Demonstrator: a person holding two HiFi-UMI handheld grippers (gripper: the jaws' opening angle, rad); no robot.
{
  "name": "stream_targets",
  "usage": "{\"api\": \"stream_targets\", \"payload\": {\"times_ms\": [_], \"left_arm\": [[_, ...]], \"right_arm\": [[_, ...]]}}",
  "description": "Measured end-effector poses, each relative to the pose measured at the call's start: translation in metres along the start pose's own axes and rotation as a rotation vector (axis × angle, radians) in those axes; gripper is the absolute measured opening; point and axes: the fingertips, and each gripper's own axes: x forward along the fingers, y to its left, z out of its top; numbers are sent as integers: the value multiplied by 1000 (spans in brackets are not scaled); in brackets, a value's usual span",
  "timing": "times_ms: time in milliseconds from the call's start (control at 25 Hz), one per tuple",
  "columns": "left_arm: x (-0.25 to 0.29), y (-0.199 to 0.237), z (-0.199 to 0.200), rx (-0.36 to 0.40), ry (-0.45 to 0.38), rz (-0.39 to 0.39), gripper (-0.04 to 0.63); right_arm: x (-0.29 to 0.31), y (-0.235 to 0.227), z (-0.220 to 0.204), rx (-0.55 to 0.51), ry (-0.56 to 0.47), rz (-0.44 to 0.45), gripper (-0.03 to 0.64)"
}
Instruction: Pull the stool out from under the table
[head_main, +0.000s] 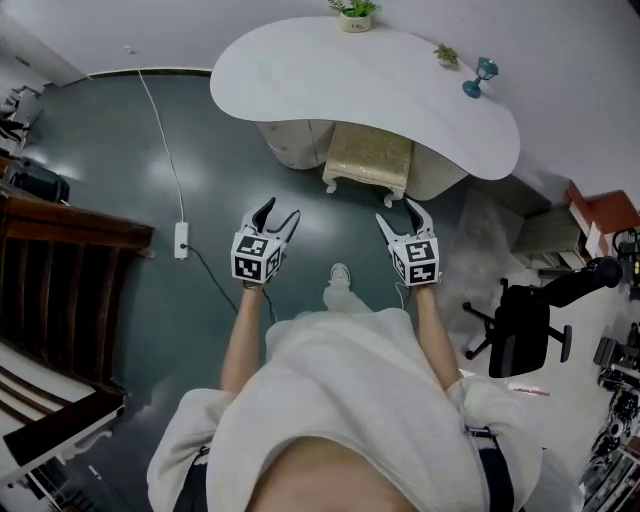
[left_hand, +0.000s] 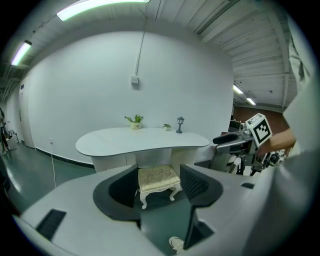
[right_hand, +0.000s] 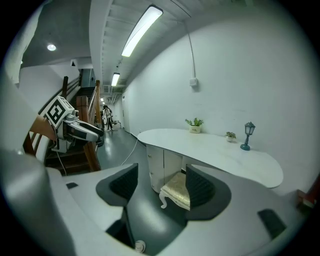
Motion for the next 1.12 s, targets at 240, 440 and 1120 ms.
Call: {"api": "stream_targets", "payload": {"times_ms": [240,440,1120], "left_arm": [[55,3,5,20,57,-71,256],[87,6,4,56,95,-141,256],[153,46,-55,158,210,-364,256]], "right_arm": [[19,-39,-15,65,40,-55,293],[24,-50,-36,112,80,-106,293],[51,-57,-90,235,131,-327,293]]}}
